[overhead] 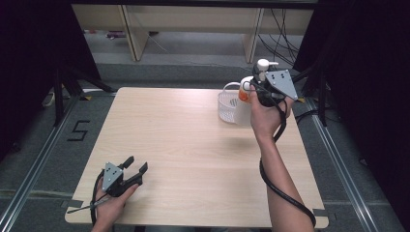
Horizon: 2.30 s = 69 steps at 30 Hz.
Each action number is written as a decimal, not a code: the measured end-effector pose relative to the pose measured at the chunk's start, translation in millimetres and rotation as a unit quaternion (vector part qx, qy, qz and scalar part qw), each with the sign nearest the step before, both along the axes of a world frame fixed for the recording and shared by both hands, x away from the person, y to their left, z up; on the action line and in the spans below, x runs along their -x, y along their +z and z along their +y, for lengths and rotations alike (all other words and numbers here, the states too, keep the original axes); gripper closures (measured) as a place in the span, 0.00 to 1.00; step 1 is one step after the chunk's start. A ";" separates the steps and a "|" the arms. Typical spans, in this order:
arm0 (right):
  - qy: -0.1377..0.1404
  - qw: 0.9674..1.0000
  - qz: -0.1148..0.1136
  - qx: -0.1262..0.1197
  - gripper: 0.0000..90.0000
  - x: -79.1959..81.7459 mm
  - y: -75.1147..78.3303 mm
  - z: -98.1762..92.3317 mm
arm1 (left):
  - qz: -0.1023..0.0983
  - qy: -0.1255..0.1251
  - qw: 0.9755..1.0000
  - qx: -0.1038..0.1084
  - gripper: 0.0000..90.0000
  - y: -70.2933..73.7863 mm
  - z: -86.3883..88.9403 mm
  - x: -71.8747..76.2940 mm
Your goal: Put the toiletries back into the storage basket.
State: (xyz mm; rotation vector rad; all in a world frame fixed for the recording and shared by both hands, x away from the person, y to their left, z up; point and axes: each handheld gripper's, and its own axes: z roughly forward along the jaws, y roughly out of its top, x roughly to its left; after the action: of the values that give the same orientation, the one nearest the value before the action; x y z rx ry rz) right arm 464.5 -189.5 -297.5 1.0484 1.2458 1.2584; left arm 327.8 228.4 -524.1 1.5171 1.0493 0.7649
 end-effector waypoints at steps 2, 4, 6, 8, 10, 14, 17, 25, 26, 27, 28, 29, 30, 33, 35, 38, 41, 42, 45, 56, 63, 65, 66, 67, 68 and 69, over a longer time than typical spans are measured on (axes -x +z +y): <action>-0.001 1.000 0.002 -0.003 0.67 -0.6 0.6 0.7 | -0.001 0.000 1.000 0.000 0.44 0.0 -0.3 0.1; -0.001 1.000 0.001 -0.001 0.67 -1.8 1.6 0.5 | 0.001 0.000 1.000 0.000 0.44 0.2 -0.2 0.4; -0.001 1.000 0.000 -0.001 0.67 -2.7 2.7 0.6 | 0.000 0.000 1.000 0.000 0.44 0.0 -0.1 0.1; -0.001 1.000 -0.001 0.000 0.67 -3.9 4.3 0.3 | 0.000 0.000 1.000 -0.001 0.44 0.0 -0.1 0.0; -0.001 1.000 -0.001 -0.002 0.67 -5.0 5.9 0.8 | 0.000 0.000 1.000 0.000 0.44 0.0 -0.3 0.0; -0.001 1.000 0.001 -0.003 0.67 -7.2 8.5 2.0 | 0.003 0.000 1.000 -0.002 0.44 0.4 0.4 0.6; -0.001 1.000 -0.001 -0.003 0.67 -10.0 10.0 2.0 | 0.007 0.003 1.000 -0.002 0.44 0.7 0.6 1.1; -0.005 1.000 -0.001 -0.001 0.67 -14.2 12.0 0.2 | 0.007 0.002 1.000 -0.002 0.44 0.7 0.6 1.1; -0.006 1.000 0.001 -0.006 0.67 -14.5 11.7 0.2 | 0.006 0.002 1.000 -0.002 0.44 0.7 0.7 1.0; -0.008 1.000 -0.001 -0.005 0.67 -15.4 11.8 -0.4 | 0.006 0.002 1.000 -0.002 0.43 0.6 0.7 1.0; -0.008 1.000 0.000 -0.008 0.67 -16.0 11.8 -0.2 | 0.006 0.002 1.000 -0.002 0.43 0.7 0.7 1.0; -0.007 1.000 0.001 -0.006 0.67 -16.6 12.2 -0.8 | 0.006 0.002 1.000 -0.001 0.43 0.6 0.7 1.0; -0.008 1.000 0.001 -0.005 0.67 -16.9 12.4 -0.7 | 0.007 0.001 1.000 -0.002 0.44 0.7 0.8 0.9; -0.008 1.000 0.000 -0.003 0.67 -18.7 13.1 -0.6 | 0.002 -0.001 1.000 0.001 0.44 0.0 0.4 -0.1; -0.010 1.000 0.000 -0.001 0.67 -19.7 13.6 -0.5 | 0.007 0.002 1.000 -0.003 0.43 0.8 0.7 1.1; -0.009 1.000 0.000 -0.005 0.67 -21.8 14.2 -0.4 | 0.007 0.001 1.000 -0.002 0.44 0.7 1.0 0.7; -0.007 1.000 0.003 -0.009 0.67 -24.0 15.3 1.0 | 0.007 0.002 1.000 -0.002 0.43 0.7 0.7 1.0; -0.008 1.000 0.003 -0.005 0.67 -24.6 16.0 0.8 | 0.007 0.001 1.000 -0.002 0.43 0.7 1.0 0.9; -0.010 1.000 -0.002 -0.002 0.67 -26.7 18.1 0.8 | 0.007 0.001 1.000 -0.001 0.43 0.7 1.1 0.8; -0.010 1.000 0.000 -0.008 0.67 -32.1 21.9 3.8 | 0.007 0.001 1.000 0.000 0.43 0.7 1.2 0.8; -0.008 1.000 -0.005 -0.006 0.67 -35.3 25.1 5.6 | 0.007 0.001 1.000 0.000 0.43 0.7 1.2 0.8; -0.006 1.000 -0.005 -0.003 0.67 -36.0 26.3 5.8 | 0.007 0.001 1.000 -0.001 0.43 0.8 1.1 0.9; -0.005 1.000 -0.001 -0.008 0.67 -36.1 26.8 6.8 | 0.007 0.001 1.000 -0.001 0.43 0.7 1.1 0.8; -0.004 1.000 -0.007 -0.001 0.67 -37.4 27.6 6.4 | 0.007 0.001 1.000 0.000 0.43 0.7 1.1 0.8; -0.007 1.000 -0.005 -0.003 0.67 -37.1 28.0 6.8 | 0.007 0.001 1.000 0.000 0.43 0.7 1.2 0.8; -0.006 1.000 -0.006 -0.002 0.67 -37.8 28.6 6.9 | 0.007 0.001 1.000 -0.001 0.43 0.8 1.3 0.9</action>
State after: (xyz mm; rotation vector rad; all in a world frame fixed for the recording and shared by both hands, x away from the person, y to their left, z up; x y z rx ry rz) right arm 502.3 -182.6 -268.9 1.0480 1.2271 1.2558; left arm 326.9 229.7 -523.3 1.5249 1.0617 0.7567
